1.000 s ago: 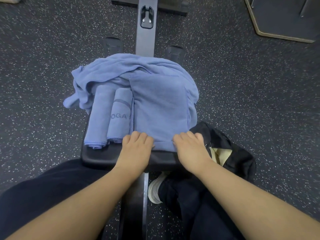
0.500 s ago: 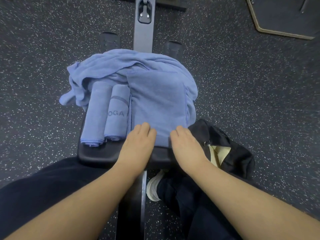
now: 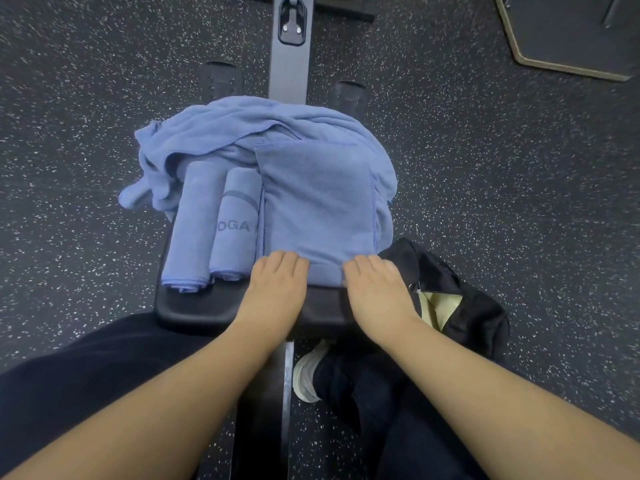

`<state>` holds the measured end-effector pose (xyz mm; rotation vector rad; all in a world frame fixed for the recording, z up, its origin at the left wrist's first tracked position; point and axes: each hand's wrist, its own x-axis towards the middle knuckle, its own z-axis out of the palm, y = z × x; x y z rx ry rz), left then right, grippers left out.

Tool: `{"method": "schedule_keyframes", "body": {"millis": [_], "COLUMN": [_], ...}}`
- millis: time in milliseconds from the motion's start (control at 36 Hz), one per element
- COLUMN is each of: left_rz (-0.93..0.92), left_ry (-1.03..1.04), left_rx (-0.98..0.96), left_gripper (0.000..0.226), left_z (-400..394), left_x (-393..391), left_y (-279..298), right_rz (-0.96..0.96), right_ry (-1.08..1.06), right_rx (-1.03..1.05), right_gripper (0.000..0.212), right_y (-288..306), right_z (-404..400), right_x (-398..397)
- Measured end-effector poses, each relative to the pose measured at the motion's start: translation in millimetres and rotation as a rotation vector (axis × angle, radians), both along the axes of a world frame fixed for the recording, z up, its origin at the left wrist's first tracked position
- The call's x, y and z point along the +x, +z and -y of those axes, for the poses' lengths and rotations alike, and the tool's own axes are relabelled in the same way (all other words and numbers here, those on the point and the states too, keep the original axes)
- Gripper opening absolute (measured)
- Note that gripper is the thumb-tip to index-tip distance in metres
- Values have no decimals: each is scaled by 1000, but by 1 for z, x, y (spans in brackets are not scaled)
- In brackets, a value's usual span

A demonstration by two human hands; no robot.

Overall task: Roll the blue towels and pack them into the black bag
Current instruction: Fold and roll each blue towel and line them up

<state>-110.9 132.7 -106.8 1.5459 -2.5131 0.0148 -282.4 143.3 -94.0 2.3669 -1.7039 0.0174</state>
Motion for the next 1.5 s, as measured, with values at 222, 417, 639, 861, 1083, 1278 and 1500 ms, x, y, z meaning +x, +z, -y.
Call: {"method": "schedule_keyframes", "body": {"millis": [222, 417, 639, 861, 1083, 1278, 1500], "left_rz": [-120, -193, -221, -275, -153, -306, -228], "left_ry": [35, 56, 47, 83, 120, -18, 38], "left_rx": [67, 46, 8, -5, -68, 5, 50], "left_gripper": [31, 32, 25, 28, 26, 24, 26], "left_z": [3, 1, 2, 4, 2, 4, -5], "left_x": [0, -2, -1, 1, 1, -2, -4], "left_y": [-5, -13, -19, -12, -4, 9, 6], "right_rz": [22, 96, 58, 113, 90, 88, 149], "right_ry": [-5, -39, 31, 27, -55, -40, 35], "right_rx": [-10, 42, 104, 156, 167, -21, 14], "right_gripper": [25, 30, 29, 18, 24, 20, 17], "right_y": [-4, 2, 3, 13, 9, 2, 10], "right_z": [-3, 6, 1, 4, 6, 9, 3], "right_x": [-5, -6, -11, -10, -5, -2, 12]}}
